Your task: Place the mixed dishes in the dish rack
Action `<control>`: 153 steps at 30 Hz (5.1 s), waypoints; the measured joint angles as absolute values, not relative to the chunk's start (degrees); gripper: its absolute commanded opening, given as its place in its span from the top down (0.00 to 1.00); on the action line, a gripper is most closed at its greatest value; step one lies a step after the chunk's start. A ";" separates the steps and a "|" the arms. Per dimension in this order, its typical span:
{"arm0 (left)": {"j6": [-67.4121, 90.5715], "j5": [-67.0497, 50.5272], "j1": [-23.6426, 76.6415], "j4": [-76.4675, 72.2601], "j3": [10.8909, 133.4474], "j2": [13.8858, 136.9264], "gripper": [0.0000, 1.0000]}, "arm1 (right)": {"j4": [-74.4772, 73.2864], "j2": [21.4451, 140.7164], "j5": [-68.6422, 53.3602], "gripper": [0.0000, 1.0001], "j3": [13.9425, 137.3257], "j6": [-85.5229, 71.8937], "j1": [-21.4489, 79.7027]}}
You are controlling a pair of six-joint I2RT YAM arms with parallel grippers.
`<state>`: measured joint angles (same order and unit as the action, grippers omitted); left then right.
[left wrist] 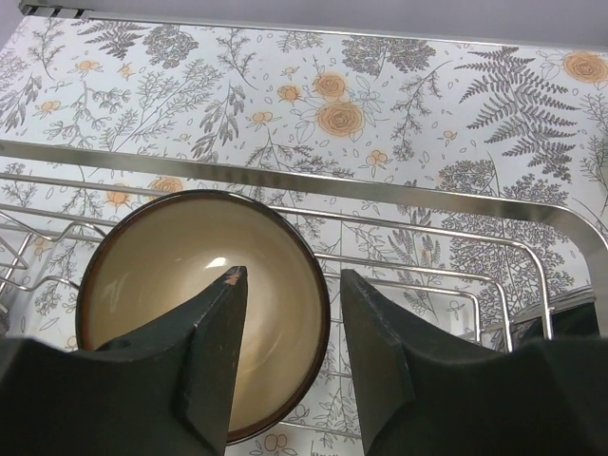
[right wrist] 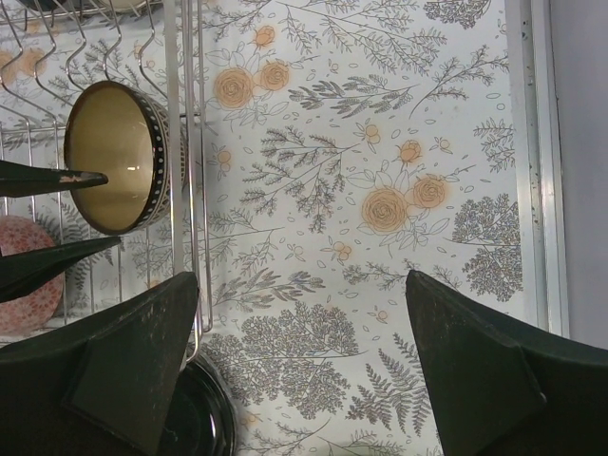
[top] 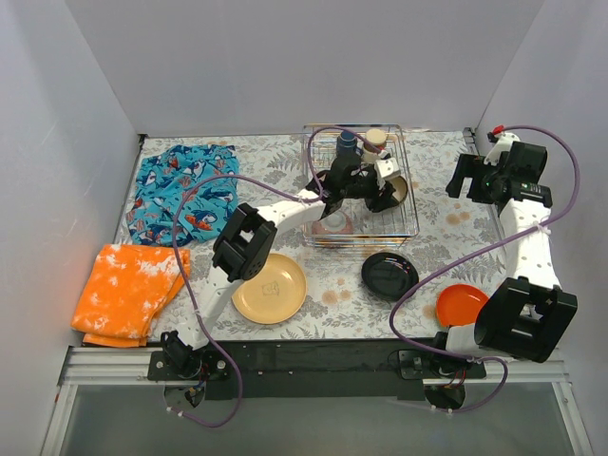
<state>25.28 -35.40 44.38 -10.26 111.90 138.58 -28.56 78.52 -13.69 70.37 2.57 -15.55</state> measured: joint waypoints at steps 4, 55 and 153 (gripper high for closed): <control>24.93 -35.42 44.97 -10.35 111.90 138.93 0.57 | -28.56 78.52 -13.82 0.01 70.37 2.79 -16.05; 101.89 -24.58 39.97 -33.82 106.19 138.34 1.00 | -30.57 76.31 -12.67 0.02 64.64 4.80 -17.52; 39.75 -5.63 18.96 16.12 74.91 90.00 0.15 | -23.77 101.69 -14.94 0.67 80.49 -5.32 2.59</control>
<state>39.75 -5.63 18.96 16.12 74.91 90.00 -23.77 101.69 -14.94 80.49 -5.32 2.59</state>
